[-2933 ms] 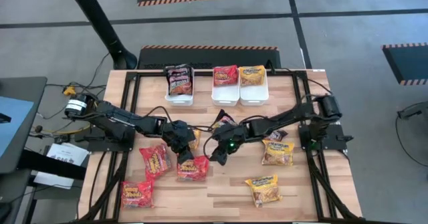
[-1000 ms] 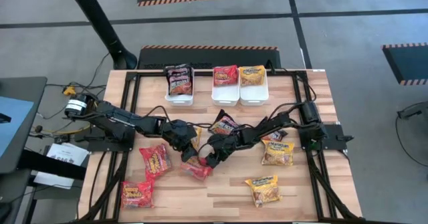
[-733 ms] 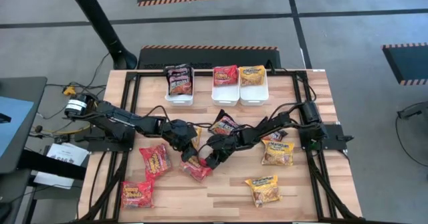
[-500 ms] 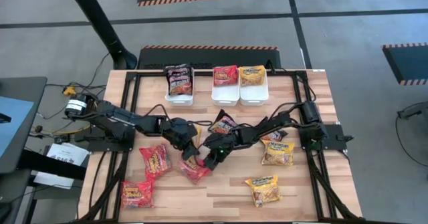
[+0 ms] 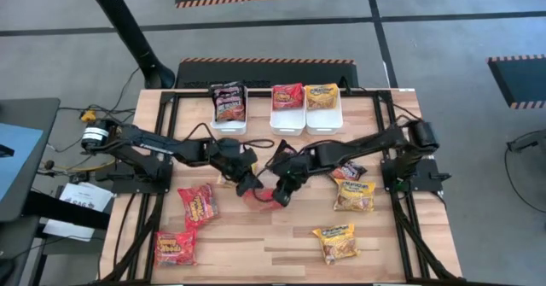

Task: Sort Maruchan noodles
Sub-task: Put the red noodle pack into the middle white bin

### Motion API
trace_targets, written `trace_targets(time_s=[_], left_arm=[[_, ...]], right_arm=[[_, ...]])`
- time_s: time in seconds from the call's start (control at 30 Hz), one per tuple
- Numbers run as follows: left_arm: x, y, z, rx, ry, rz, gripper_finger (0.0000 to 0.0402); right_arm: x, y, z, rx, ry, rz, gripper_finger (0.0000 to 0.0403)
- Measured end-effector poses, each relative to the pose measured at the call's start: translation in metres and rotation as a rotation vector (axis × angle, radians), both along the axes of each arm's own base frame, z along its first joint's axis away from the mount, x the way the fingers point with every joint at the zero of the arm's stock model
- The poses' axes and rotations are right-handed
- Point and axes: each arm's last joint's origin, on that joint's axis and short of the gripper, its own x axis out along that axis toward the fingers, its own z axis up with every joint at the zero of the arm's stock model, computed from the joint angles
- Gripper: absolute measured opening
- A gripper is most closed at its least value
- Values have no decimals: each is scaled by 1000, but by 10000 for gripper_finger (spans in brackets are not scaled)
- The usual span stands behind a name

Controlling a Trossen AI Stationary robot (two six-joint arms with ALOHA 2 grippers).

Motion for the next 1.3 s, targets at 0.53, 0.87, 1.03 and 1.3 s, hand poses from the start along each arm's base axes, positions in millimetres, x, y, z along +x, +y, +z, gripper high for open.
trace_targets(time_s=[0.53,0.87,1.03,1.3], left_arm=[[5,39,51,166,-199,81,0],[3,67,62,224,-237,156,0],[0,80,62,232,-232,199,0],[-6,100,62,260,-227,257,0]], right_arm=[[-54,-60,66,-185,-18,-115,3],[-88,-122,99,-310,-119,-210,3],[-103,-160,104,-366,-147,-238,3],[-116,-213,99,-453,-202,-193,3]])
